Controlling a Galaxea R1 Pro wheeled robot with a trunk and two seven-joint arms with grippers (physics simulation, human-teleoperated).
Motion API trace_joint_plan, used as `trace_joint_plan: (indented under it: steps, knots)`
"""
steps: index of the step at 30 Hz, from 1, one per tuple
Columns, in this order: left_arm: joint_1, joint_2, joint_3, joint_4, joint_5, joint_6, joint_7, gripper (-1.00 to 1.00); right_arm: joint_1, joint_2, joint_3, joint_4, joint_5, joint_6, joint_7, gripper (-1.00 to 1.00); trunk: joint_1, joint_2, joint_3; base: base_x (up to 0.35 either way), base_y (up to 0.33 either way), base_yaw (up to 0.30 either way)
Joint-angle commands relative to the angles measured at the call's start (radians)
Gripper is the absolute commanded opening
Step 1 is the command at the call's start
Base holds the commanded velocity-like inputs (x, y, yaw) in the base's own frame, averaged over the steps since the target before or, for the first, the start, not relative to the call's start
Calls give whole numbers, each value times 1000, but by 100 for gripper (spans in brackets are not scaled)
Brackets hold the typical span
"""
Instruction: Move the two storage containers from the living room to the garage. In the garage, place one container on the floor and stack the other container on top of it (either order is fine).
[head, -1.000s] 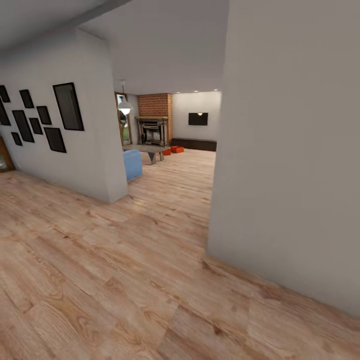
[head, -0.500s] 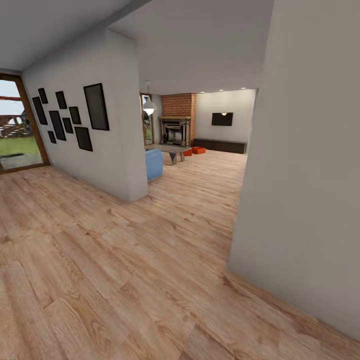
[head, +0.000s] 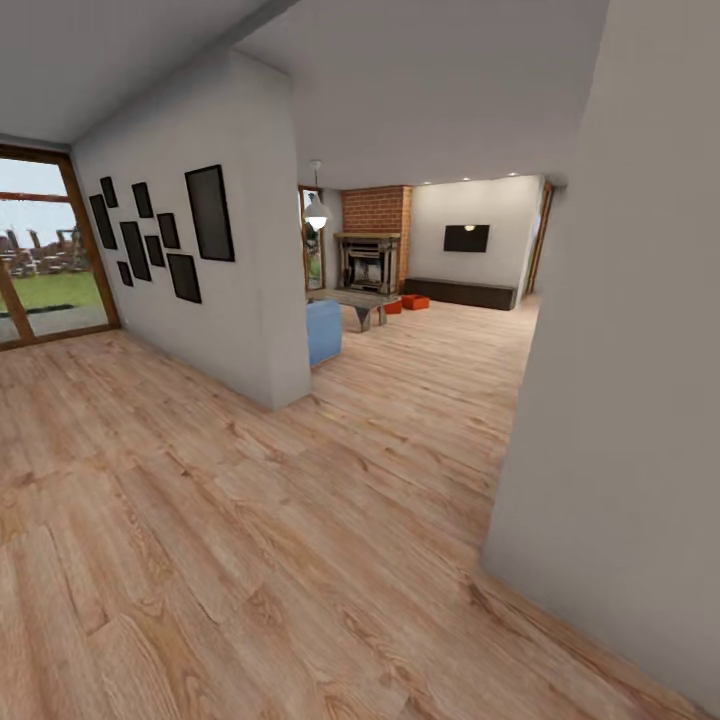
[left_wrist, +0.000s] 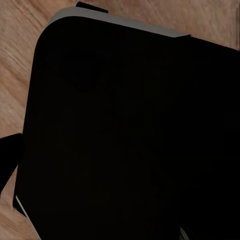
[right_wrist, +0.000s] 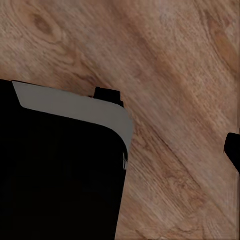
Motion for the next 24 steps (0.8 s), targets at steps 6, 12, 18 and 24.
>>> trace_joint_plan:
  steps: [6,12,18,24]
  knots:
    - [0,0,1,-1,5,-2,0,100,-1,-5,9,2,4,-6,-3,100,1,0,-1,322,0,1]
    - [0,0,1,-1,5,-1,0,100,-1,-6,8,2,-2,-5,-3,100,1,0,-1,322,0,0]
    - [0,1,7,0,14,0,0,100,-1,-11,6,5,-8,-3,-3,100,1,0,-1,322,0,0]
    - [0,1,2,-1,13,0,0,100,-1,-10,5,7,-6,-4,-3,100,1,0,-1,322,0,0]
